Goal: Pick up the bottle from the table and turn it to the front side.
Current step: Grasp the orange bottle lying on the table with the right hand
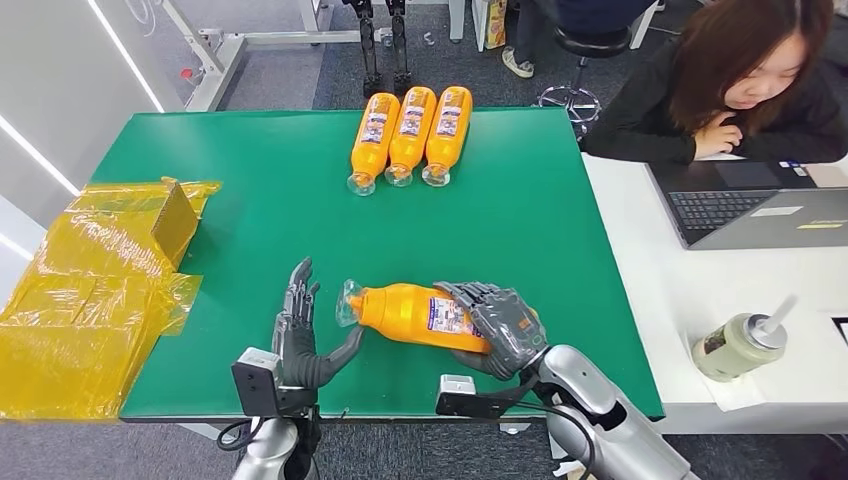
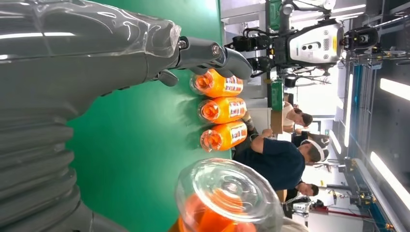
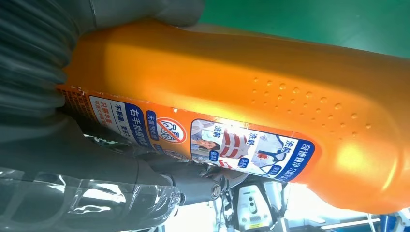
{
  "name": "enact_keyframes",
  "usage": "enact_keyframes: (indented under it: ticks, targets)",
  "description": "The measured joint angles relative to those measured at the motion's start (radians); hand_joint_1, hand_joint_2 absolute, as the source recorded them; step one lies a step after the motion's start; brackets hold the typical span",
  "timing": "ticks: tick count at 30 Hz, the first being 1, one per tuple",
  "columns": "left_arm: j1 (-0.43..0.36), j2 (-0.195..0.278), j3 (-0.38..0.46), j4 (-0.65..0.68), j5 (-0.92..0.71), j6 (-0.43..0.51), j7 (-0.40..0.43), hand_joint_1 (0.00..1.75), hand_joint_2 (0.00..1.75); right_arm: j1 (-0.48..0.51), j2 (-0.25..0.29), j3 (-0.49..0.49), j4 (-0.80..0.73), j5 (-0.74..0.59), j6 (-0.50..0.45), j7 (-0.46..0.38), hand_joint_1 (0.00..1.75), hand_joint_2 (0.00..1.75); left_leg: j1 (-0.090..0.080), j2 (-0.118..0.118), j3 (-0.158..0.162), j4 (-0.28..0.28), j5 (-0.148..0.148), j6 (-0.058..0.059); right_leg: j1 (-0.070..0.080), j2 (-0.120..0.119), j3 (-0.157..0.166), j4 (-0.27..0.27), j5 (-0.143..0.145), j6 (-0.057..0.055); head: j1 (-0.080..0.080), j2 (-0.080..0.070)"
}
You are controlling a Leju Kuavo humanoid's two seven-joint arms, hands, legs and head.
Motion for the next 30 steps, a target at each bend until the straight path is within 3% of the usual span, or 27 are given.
enact_keyframes:
  ticks: [11, 17, 30]
  targets:
    - [0.034, -0.020, 0.010, -0.040, 0.179, -0.334, 0.018, 0.00, 1.75, 0.053, 0.061, -0.015, 0.022, 0.010, -0.029, -0.015, 1.75, 1.75, 0.000, 0.000, -0.002, 0.000, 0.000, 0.000, 0.000, 0.000, -0.002, 0.000, -0.001, 0.001, 0.000, 0.000]
    - [0.034, -0.020, 0.007, -0.057, 0.322, -0.547, 0.071, 0.00, 1.75, 0.111, 0.123, -0.018, 0.015, 0.018, -0.046, -0.008, 1.75, 1.75, 0.000, 0.000, -0.002, 0.000, 0.000, 0.000, 0.000, 0.001, -0.003, 0.000, -0.001, 0.001, 0.000, 0.000]
    - [0.015, -0.022, -0.033, -0.062, 0.362, -0.565, 0.093, 0.00, 1.75, 0.143, 0.269, -0.009, 0.020, -0.054, -0.055, -0.058, 1.75, 1.75, 0.000, 0.001, -0.002, 0.000, 0.000, 0.000, 0.000, 0.001, -0.003, 0.000, -0.001, 0.001, 0.000, 0.000]
